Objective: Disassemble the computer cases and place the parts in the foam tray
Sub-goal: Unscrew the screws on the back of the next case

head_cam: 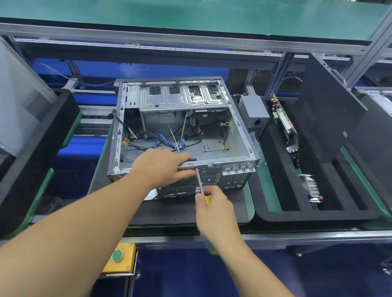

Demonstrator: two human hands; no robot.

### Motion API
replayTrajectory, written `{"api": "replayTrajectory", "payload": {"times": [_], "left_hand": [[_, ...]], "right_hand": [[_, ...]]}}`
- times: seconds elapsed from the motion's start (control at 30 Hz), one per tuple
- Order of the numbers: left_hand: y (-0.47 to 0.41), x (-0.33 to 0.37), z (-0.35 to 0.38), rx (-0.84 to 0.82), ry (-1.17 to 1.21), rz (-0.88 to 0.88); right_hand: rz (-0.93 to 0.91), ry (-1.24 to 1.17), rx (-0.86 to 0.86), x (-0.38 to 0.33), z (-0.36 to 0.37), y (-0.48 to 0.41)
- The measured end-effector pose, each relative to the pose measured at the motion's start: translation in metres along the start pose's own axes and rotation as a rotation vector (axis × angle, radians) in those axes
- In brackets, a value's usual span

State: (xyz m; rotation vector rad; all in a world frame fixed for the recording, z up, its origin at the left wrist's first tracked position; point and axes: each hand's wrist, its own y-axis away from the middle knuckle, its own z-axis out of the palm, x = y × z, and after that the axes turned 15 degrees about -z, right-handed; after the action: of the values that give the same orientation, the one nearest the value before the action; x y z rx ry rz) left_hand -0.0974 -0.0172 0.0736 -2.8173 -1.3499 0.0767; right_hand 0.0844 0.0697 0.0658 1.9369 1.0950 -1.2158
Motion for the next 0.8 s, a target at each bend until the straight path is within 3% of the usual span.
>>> {"api": "replayTrajectory", "payload": {"times": [0.07,0.13,0.27,0.4,0.53,0.63,0.8], "left_hand": [[0.000,0.000,0.000,-0.001,0.002,-0.004],[0.000,0.000,0.000,-0.002,-0.003,-0.004],[0.000,0.000,-0.001,0.001,-0.019,-0.005],[0.002,0.000,-0.002,0.007,-0.030,0.002],[0.001,0.000,-0.003,0.019,-0.032,0.011],[0.001,0.000,-0.002,0.017,-0.027,0.010],[0.000,0.000,0.002,0.021,-0.021,0.014]], "right_hand": [[0.215,-0.476,-0.035,-0.010,-0.004,-0.006],[0.370,-0.780,-0.137,-0.013,-0.014,-0.010],[0.529,-0.981,-0.388,-0.006,-0.033,-0.018],[0.454,-1.068,-0.435,0.002,-0.036,-0.012],[0.345,-1.051,-0.378,0.015,-0.030,-0.001],[0.255,-0.901,-0.308,0.014,-0.020,0.007],[0.026,-0.028,-0.062,0.022,-0.010,0.011]]}}
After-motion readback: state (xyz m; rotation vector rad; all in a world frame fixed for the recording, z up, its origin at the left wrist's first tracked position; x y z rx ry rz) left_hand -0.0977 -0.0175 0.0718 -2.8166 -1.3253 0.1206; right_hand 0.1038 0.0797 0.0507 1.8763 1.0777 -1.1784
